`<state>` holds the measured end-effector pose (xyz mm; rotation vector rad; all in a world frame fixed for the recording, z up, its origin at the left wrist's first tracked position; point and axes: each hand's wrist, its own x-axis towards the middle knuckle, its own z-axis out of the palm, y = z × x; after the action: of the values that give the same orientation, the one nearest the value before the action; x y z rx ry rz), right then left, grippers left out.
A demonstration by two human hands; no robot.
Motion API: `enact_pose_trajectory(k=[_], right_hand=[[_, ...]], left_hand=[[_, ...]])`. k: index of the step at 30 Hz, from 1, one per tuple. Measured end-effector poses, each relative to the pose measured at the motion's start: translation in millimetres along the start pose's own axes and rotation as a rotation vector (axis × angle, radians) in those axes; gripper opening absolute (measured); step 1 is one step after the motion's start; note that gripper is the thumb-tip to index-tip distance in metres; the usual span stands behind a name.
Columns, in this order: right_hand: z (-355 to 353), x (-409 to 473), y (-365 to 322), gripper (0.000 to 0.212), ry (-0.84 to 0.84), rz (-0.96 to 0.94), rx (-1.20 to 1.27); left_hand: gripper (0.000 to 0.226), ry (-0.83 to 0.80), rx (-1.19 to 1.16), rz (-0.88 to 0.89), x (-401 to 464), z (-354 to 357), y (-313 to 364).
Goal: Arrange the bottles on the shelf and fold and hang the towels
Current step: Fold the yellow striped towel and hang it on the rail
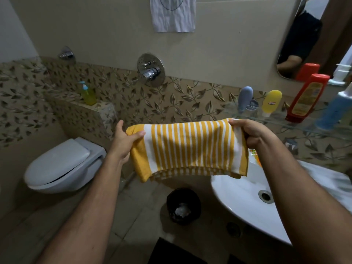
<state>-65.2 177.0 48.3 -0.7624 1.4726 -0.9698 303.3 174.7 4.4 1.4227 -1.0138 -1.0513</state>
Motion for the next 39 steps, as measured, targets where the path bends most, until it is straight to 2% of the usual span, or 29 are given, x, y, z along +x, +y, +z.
enact_pose_trajectory(k=[2,4,7,10,14,18,21,24,25,28,31,35,37,39], right_hand=[[-6,-3,2,0.034,-0.064,0.004,0.027],[-13,-4,3,0.035,-0.123,-0.025,0.01],[-16,-1,3,0.041,-0.16,-0.098,-0.088],[-17,0,2,0.044,-0.119,-0.165,-0.268],[-16,-2,4,0.035,0.027,-0.266,-0.491],[-9,-1,9,0.035,0.174,-0.36,-0.555],[-9,3,12,0.057,0.285,-0.401,-0.469],[-12,1,15,0.08,0.239,-0.518,-0.378],[-13,1,16,0.078,0.221,-0.57,-0.386],[-13,-2,17,0.053,0.238,-0.683,-0.454],[-12,-1,17,0.035,0.336,-0.764,-0.589],[-14,-2,10,0.023,0.496,-0.876,-0.825],[-14,-2,5,0.021,0.469,-0.904,-0.817],[-10,-6,1,0.018,0.329,-0.857,-0.642]], left_hand=[[0.124,-0.134,0.165,0.017,1,-6,-1],[0.132,-0.209,0.363,0.063,1,-9,-2],[0.127,-0.165,0.466,0.135,1,-6,0],[0.115,-0.028,0.551,0.2,-3,1,4],[0.1,0.089,0.44,0.213,-1,-1,-2],[0.081,0.198,0.278,0.215,-4,6,-4],[0.072,0.234,0.178,0.218,-6,11,-2],[0.064,0.289,0.21,0.283,-7,10,1],[0.062,0.302,0.232,0.311,-6,9,2],[0.056,0.33,0.338,0.403,-3,6,2],[0.043,0.351,0.44,0.456,8,3,-3],[0.035,0.369,0.453,0.466,14,7,-5],[0.032,0.368,0.442,0.459,14,8,-8],[0.028,0.347,0.429,0.417,16,8,-15]])
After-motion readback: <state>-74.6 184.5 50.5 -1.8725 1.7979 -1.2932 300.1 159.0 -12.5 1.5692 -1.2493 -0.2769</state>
